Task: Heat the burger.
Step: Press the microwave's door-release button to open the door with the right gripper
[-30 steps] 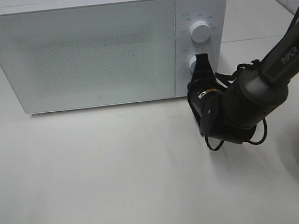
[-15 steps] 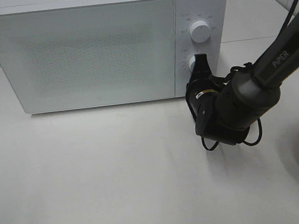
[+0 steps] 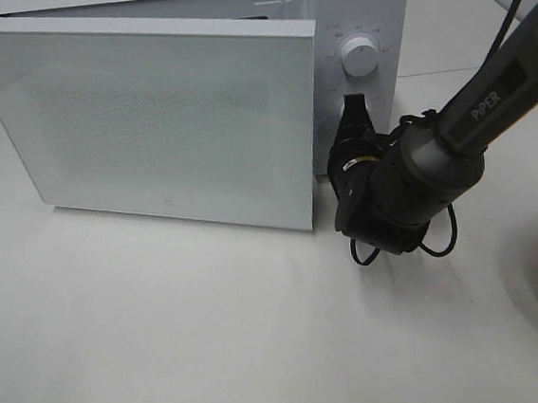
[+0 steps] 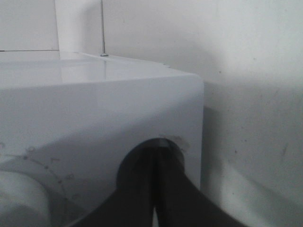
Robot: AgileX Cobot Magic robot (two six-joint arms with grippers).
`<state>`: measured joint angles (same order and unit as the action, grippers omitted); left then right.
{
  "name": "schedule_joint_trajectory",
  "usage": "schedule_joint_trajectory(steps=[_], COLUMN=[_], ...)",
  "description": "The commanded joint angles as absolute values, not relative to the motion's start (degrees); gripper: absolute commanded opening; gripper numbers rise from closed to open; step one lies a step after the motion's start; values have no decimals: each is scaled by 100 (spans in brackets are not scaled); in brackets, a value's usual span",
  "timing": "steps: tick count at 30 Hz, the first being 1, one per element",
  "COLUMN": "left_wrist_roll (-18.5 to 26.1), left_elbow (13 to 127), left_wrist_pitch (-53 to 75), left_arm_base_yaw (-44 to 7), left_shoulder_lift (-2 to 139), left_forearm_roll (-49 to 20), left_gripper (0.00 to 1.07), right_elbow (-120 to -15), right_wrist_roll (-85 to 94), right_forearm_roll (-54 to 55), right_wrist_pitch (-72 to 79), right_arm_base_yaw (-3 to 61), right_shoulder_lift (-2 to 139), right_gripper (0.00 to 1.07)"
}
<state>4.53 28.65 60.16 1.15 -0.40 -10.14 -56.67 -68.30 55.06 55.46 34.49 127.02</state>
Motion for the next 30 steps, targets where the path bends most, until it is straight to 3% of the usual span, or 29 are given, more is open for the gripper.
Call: schedule_joint_trajectory(steps=[1,15,30], left_wrist_roll=[447,447,447], left_elbow=[2853,2853,2853], left_wrist_pitch=[5936,5936,5936], left_arm_base_yaw=[120,120,120], left_shoulder_lift=[-172,-172,-172], left_forearm_roll=[-1014,-1014,-1014], left_gripper=[100,100,100], right_elbow=[-6268,-6205,-5466], right_wrist_roll=[-6784,-6755,-6778], right_forearm_roll=[4824,4819,4796], right_wrist_pitch=[6555,6377,5541], right_arm_base_yaw=[3220,3220,3231], right_shoulder_lift=[12743,12743,12256], right_gripper=[0,0,0])
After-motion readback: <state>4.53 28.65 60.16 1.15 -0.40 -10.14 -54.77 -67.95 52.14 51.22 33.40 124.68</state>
